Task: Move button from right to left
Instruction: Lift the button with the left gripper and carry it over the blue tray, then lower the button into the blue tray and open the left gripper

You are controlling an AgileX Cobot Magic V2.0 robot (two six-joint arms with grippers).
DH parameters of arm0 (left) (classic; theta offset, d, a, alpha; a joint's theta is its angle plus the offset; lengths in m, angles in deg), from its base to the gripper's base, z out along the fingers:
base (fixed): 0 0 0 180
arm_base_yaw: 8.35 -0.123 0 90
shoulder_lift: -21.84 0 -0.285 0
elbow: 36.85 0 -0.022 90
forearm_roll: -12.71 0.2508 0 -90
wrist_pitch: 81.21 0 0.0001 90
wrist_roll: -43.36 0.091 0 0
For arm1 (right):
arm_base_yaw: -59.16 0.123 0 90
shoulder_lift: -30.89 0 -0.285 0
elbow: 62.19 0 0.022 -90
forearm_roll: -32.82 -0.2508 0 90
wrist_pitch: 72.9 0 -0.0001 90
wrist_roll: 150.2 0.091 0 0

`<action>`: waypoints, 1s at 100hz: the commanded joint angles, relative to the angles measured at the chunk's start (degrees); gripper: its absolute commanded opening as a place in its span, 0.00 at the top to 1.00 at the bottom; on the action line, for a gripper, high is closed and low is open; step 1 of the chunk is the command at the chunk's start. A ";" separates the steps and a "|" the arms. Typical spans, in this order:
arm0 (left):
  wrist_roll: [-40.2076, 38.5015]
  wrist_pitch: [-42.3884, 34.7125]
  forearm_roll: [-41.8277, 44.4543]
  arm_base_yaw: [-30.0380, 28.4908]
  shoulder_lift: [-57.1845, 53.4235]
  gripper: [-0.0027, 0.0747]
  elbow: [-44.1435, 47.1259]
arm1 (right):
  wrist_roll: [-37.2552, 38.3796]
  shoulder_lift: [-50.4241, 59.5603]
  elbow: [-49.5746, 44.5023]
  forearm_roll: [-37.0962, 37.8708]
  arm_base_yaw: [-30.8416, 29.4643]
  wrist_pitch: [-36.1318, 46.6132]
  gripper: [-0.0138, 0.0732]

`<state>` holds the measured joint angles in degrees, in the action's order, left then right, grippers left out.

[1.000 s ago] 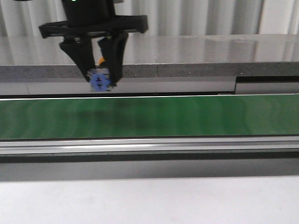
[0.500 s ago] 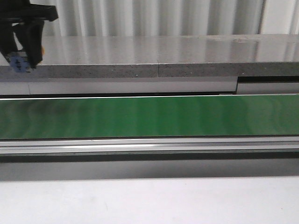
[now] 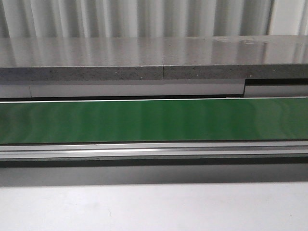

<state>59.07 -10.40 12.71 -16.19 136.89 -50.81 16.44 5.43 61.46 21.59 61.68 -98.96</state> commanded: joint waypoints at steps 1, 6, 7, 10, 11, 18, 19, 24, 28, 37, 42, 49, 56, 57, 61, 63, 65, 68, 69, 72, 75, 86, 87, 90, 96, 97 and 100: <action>2.06 0.85 -0.84 -2.55 -3.42 0.74 -0.27 | -0.35 -0.24 1.47 -0.44 0.00 4.01 0.92; 2.06 0.85 -0.84 -4.30 -3.42 0.74 0.00 | -0.35 -0.24 1.47 -0.44 0.00 4.01 0.92; 2.06 0.85 -0.84 -4.51 -3.42 0.74 0.12 | -0.35 -0.24 1.47 -0.44 0.00 4.01 0.92; 2.21 0.85 -0.84 -5.32 -3.42 0.74 0.21 | -0.35 -0.24 1.47 -0.44 0.00 4.01 0.92; 2.33 0.85 -0.84 -5.70 -3.42 0.74 0.13 | -0.35 -0.24 1.47 -0.44 0.00 4.01 0.92; 3.64 0.85 -0.61 -7.63 -3.42 0.75 0.13 | -0.35 -0.24 1.47 -0.44 0.00 4.01 0.92; 3.64 0.85 -0.61 -7.82 -3.42 0.75 0.13 | -0.35 -0.24 1.47 -0.44 0.00 4.01 0.92; 4.03 0.85 -0.48 -9.15 -3.31 0.75 0.13 | -0.35 -0.24 1.47 -0.44 0.00 4.01 0.92; 4.03 0.85 -0.48 -10.23 -3.31 0.75 0.23 | -0.35 -0.24 1.47 -0.44 0.00 4.01 0.92; 4.55 -0.59 0.00 -11.79 -3.22 0.75 1.45 | -0.35 -0.24 1.47 -0.44 0.00 4.01 0.92; 4.87 -1.96 0.00 -12.34 -3.22 0.75 2.43 | -0.35 -0.24 1.47 -0.44 0.00 4.01 0.92; 5.87 -3.95 1.75 -12.92 -3.22 0.75 3.84 | -0.35 -0.24 1.47 -0.44 0.00 4.01 0.92; 6.01 -6.54 3.26 -13.66 -3.22 0.75 5.39 | -0.35 -0.24 1.47 -0.44 0.00 4.01 0.92; 6.01 -7.04 3.36 -13.68 -3.22 0.75 5.67 | -0.35 -0.24 1.47 -0.44 0.00 4.01 0.92; 6.41 -8.66 3.48 -14.21 -3.22 0.75 6.40 | -0.35 -0.24 1.47 -0.44 0.00 4.01 0.92; 6.41 -9.20 3.67 -14.57 -3.22 0.75 6.64 | -0.35 -0.24 1.47 -0.44 0.00 4.01 0.92; 6.41 -10.03 3.67 -14.73 -3.22 0.75 6.86 | -0.35 -0.24 1.47 -0.44 0.00 4.01 0.92; 6.41 -11.16 3.67 -15.03 -3.22 0.75 7.44 | -0.35 -0.24 1.47 -0.44 0.00 4.01 0.92; 6.41 -11.42 3.67 -15.11 -3.22 0.75 7.55 | -0.35 -0.24 1.47 -0.44 0.00 4.01 0.92; 6.41 -12.42 3.67 -15.26 -3.22 0.75 8.02 | -0.35 -0.24 1.47 -0.44 0.00 4.01 0.92; 6.54 -13.83 4.38 -15.26 -3.22 0.75 8.58 | -0.35 -0.24 1.47 -0.44 0.00 4.01 0.92; 7.05 -15.37 7.35 -15.26 -2.46 0.75 9.58 | -0.35 -0.24 1.47 -0.44 0.00 4.01 0.92; 7.05 -15.37 7.44 -15.26 -2.33 0.75 9.58 | -0.35 -0.24 1.47 -0.44 0.00 4.01 0.92; 7.05 -15.08 7.42 -15.26 -1.80 0.75 9.58 | -0.35 -0.24 1.47 -0.44 0.00 4.01 0.92; 7.05 -14.51 7.42 -15.26 -0.71 0.75 9.58 | -0.35 -0.24 1.47 -0.44 0.00 4.01 0.92; 7.05 -14.53 7.42 -15.26 -0.39 0.75 9.58 | -0.35 -0.24 1.47 -0.44 0.00 4.01 0.92; 7.05 -14.39 7.07 -15.26 0.01 0.74 9.58 | -0.35 -0.24 1.47 -0.44 0.00 4.01 0.92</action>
<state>66.01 -23.91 19.61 -31.41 138.18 -40.21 16.44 5.43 61.46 21.59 61.68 -98.96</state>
